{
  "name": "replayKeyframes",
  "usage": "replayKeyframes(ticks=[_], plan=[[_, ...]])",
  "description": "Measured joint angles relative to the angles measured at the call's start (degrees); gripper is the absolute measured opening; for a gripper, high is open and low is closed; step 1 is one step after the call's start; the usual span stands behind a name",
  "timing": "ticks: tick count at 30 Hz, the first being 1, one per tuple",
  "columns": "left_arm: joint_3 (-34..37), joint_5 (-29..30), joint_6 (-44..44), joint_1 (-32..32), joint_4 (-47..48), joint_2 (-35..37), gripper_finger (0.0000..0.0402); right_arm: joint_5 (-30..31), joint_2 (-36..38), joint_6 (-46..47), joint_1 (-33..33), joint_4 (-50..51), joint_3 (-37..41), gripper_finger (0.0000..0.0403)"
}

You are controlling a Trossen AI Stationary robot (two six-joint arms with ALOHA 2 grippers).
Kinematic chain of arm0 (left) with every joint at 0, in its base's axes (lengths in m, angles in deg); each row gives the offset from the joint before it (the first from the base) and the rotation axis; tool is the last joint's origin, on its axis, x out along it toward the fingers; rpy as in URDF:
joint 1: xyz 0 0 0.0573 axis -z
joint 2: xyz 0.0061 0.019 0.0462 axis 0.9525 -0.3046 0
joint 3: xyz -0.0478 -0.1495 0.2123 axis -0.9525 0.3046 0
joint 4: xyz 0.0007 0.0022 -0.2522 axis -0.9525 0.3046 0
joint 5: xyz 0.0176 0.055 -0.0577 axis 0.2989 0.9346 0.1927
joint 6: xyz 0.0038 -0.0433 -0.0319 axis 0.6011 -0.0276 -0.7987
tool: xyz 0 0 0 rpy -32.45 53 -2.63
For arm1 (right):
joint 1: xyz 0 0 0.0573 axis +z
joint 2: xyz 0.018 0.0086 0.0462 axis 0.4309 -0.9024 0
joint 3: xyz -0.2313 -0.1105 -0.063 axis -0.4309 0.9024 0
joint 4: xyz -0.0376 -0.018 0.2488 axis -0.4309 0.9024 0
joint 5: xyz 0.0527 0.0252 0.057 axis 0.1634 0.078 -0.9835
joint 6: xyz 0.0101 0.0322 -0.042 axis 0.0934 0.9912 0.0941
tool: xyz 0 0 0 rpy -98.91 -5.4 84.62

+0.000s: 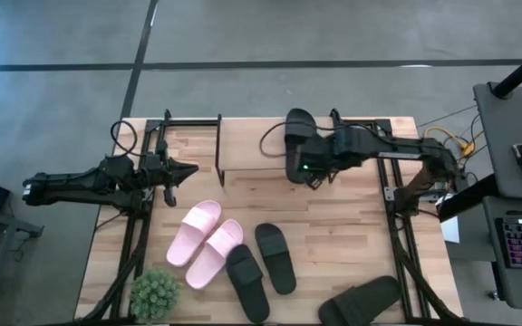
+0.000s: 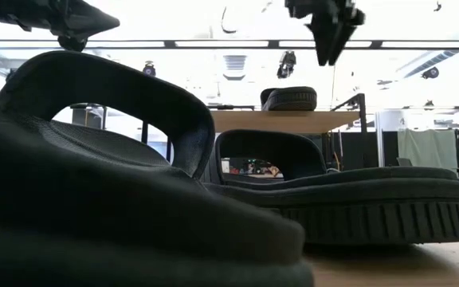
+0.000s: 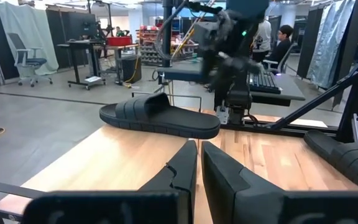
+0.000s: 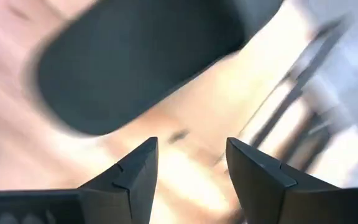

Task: Pick and place slides into the shelf
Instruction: Put the bottom right black slide on the shelf

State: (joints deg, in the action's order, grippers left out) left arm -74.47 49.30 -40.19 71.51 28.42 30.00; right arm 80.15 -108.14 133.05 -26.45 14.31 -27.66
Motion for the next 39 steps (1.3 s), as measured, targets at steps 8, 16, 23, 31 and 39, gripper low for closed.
replayKeyframes(ticks=[8, 16, 23, 31, 39], plan=[[0.00, -0.08, 0.02, 0.01, -0.01, -0.04, 0.0010, -14.41, 3.11, 22.51, 12.97, 0.17, 5.74, 0.0180], [0.42, -2.10, 0.02, 0.00, -0.01, 0.00, 0.0010, -34.42, 2.80, 42.58, 28.67, -3.88, 12.76, 0.0180], [0.99, -5.64, 0.02, 0.01, 0.65, -0.56, 0.0010, -36.46, 3.44, 63.03, 40.18, -22.86, 18.73, 0.0172], [1.16, -6.70, 0.02, 0.01, 1.15, -0.74, 0.0010, -34.23, 3.33, 79.74, 47.77, -39.65, 28.79, 0.0174], [1.16, -7.71, -3.73, 0.01, 1.29, -0.57, 0.0010, -28.02, 3.31, 83.92, 50.20, -45.50, 35.00, 0.0173]])
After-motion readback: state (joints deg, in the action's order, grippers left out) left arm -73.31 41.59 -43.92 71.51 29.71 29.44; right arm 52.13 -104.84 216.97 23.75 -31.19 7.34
